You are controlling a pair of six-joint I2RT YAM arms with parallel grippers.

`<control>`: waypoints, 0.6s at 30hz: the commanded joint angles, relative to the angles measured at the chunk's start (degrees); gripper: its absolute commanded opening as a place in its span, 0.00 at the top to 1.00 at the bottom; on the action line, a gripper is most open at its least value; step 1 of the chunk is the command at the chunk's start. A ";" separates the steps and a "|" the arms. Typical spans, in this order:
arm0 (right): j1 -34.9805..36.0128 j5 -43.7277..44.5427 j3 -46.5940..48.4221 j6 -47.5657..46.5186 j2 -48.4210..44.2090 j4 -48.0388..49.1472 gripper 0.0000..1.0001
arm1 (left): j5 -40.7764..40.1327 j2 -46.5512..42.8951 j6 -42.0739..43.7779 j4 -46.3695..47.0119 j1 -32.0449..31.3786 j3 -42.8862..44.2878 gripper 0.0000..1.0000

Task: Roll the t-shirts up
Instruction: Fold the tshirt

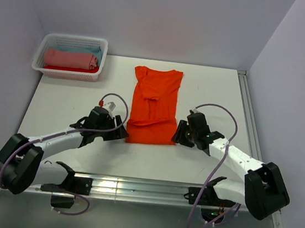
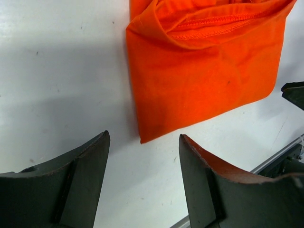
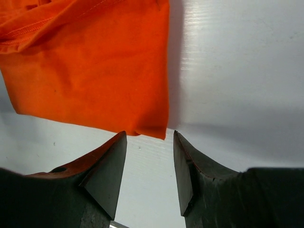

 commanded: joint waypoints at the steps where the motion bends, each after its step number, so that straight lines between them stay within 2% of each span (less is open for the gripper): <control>1: 1.10 -0.04 -0.50 0.94 1.68 5.15 0.49 | 0.69 2.07 -0.41 5.91 -0.38 -0.11 0.35; 8: 2.86 1.71 -1.11 1.99 4.50 6.04 0.55 | 0.78 6.12 -1.47 8.38 -1.53 -0.11 0.40; 18: 3.82 2.51 -3.75 3.32 1.78 5.87 0.57 | -0.01 5.07 -1.56 7.07 -3.37 -1.08 0.44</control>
